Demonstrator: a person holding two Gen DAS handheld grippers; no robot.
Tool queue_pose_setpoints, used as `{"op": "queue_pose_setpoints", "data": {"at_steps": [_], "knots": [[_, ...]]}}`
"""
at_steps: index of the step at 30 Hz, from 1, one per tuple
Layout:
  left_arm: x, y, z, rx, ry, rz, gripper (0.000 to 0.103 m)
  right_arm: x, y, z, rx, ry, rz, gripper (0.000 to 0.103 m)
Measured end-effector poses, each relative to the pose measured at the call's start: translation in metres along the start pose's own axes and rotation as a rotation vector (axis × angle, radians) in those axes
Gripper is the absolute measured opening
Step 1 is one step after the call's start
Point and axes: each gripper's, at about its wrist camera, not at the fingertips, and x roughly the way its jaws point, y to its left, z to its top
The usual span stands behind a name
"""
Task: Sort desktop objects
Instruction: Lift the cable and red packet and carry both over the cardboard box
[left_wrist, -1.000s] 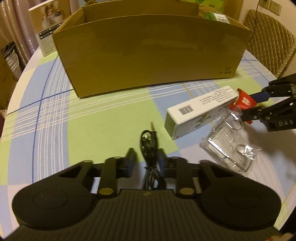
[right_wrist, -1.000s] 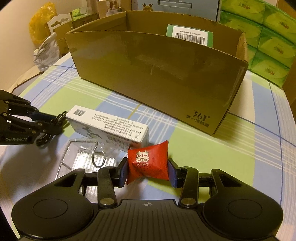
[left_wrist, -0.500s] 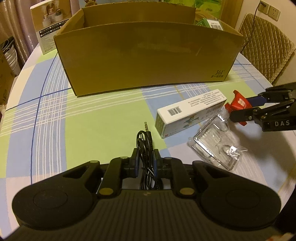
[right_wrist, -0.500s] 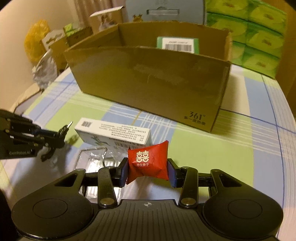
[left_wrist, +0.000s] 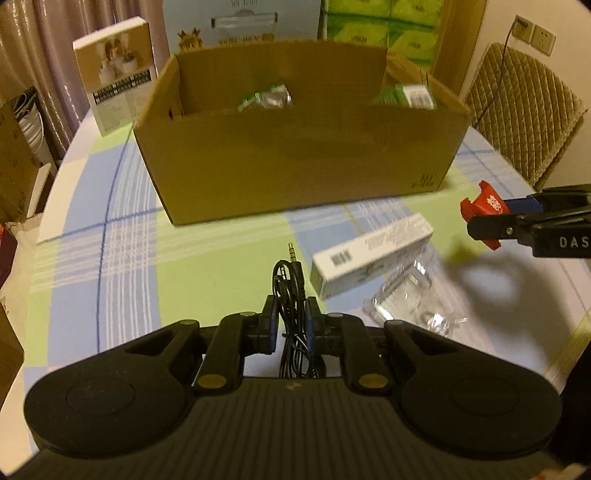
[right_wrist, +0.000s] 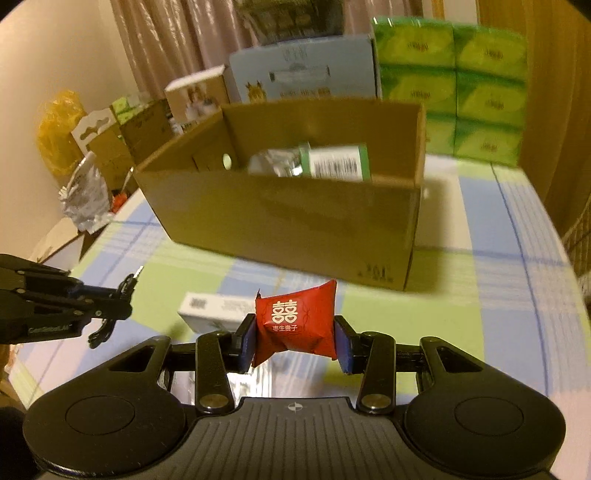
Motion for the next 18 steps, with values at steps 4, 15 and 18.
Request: {"op": "queue_pose_setpoints", "data": {"at_steps": [4,15,18], "knots": [[-0.014,0.001,0.019,0.013,-0.025,-0.01,0.011,-0.014,0.003,0.021,-0.009,-0.034,0.007,0.04],[-0.035,0.012,0.096,0.012,-0.076,-0.023,0.011,-0.018,0.014,0.087,-0.06,-0.086,0.027,0.04],[-0.035,0.016,0.116,0.029,-0.083,-0.01,0.011,-0.01,0.017,0.102,-0.074,-0.092,0.031,0.04]]}}
